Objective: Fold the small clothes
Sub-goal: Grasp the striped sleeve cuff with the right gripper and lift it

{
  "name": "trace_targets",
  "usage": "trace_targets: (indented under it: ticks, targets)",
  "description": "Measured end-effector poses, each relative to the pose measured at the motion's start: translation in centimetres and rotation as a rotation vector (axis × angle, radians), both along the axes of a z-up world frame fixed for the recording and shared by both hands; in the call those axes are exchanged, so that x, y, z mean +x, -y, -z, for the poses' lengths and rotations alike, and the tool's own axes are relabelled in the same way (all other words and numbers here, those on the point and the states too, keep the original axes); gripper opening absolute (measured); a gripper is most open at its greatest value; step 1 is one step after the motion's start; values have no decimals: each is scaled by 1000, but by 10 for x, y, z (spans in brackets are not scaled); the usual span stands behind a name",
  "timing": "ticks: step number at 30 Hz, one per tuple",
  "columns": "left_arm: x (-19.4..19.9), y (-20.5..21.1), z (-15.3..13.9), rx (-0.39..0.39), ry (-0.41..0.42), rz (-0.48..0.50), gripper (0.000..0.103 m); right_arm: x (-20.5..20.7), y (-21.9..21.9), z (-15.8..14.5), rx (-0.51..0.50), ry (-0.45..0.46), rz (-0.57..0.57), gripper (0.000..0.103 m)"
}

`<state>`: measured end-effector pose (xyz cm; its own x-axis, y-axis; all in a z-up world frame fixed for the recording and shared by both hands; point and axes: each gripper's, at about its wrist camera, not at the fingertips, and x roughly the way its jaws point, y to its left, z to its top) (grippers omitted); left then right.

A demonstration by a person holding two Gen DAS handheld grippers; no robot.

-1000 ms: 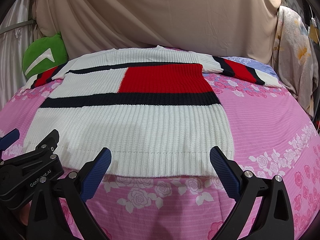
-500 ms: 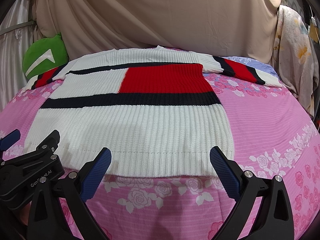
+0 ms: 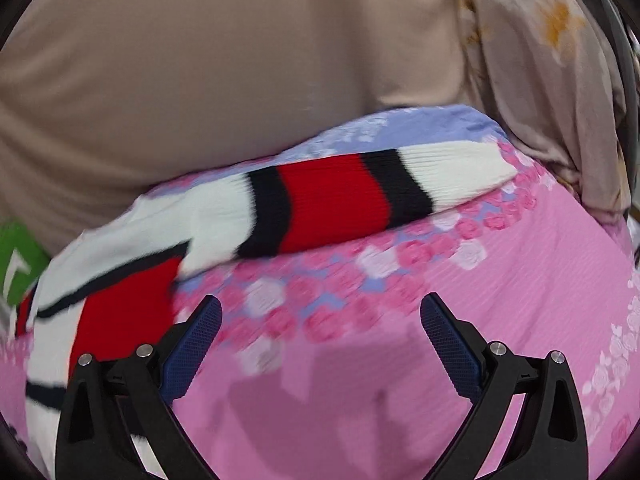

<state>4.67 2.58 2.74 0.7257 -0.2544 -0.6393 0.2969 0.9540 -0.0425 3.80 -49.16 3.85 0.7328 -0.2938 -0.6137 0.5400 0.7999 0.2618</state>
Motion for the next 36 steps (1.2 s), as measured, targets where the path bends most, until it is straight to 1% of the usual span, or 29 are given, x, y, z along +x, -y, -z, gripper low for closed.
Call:
trace_targets:
  ticks: [1,4,5,7,8,9,10,11,13,14,15,16,17,18,20,21,22,23,24,26,28,30,31,33,34,35,36]
  targets:
    - [12,-5,-5,-6,-4,-12,98,10,34,3,51,-5,46,98]
    - [46,-20,-14,-30,-32,-54,98,21,102,13,127,3,175,98]
    - [56,-24,-16,-37,-33,-64,98,25,117,17,148,4,203,97]
    - [76,-31,-20,-23,-22,-103,98,33,140,25,178,-8,243,94]
    - [84,-33,-21,-15,-14,-120,98,38,151,28,192,-11,251,90]
    - [91,-35,-22,-8,-7,-134,98,42,160,32,202,-13,255,83]
    - [99,-37,-22,-2,-1,-144,98,46,166,35,211,-15,261,79]
    - [105,-37,-23,5,5,-148,98,49,171,36,216,-14,266,68]
    - [116,-34,-24,23,22,-155,98,58,179,34,204,-7,277,51]
    - [121,-32,-25,33,28,-155,98,63,181,33,215,0,259,28]
    - [124,-29,-25,44,37,-154,98,68,181,31,225,3,248,11]
    - [129,-24,-26,55,46,-150,98,73,179,24,222,19,241,11]
    - [132,-20,-27,64,53,-146,98,78,172,13,208,57,223,11]
    - [135,-15,-29,70,64,-140,98,84,162,0,192,94,195,10]
    - [142,-5,-35,76,84,-123,98,102,130,-35,143,187,97,10]
    - [145,1,-39,75,96,-116,98,113,108,-54,122,233,29,10]
    - [148,7,-43,70,112,-106,98,128,77,-76,102,279,-71,10]
    - [151,13,-47,65,122,-99,98,143,47,-91,83,304,-162,10]
    - [155,19,-52,51,128,-90,98,159,9,-106,54,316,-268,10]
    - [165,28,-57,19,121,-76,98,190,-68,-121,2,313,-475,10]
    - [178,37,-59,-25,92,-66,98,219,-143,-117,-25,268,-665,10]
    - [193,45,-54,-50,57,-55,98,246,-209,-94,-59,182,-816,13]
    - [200,49,-50,-54,40,-55,98,259,-240,-75,-73,116,-877,14]
    - [216,53,-40,-71,-9,-50,98,274,-274,-42,-86,1,-944,16]
    - [226,53,-33,-78,-46,-45,98,268,-286,-30,-100,-22,-948,16]
    - [235,52,-26,-80,-73,-51,98,264,-280,-23,-100,-16,-944,16]
    - [243,51,-20,-83,-97,-48,98,258,-270,-25,-91,0,-931,18]
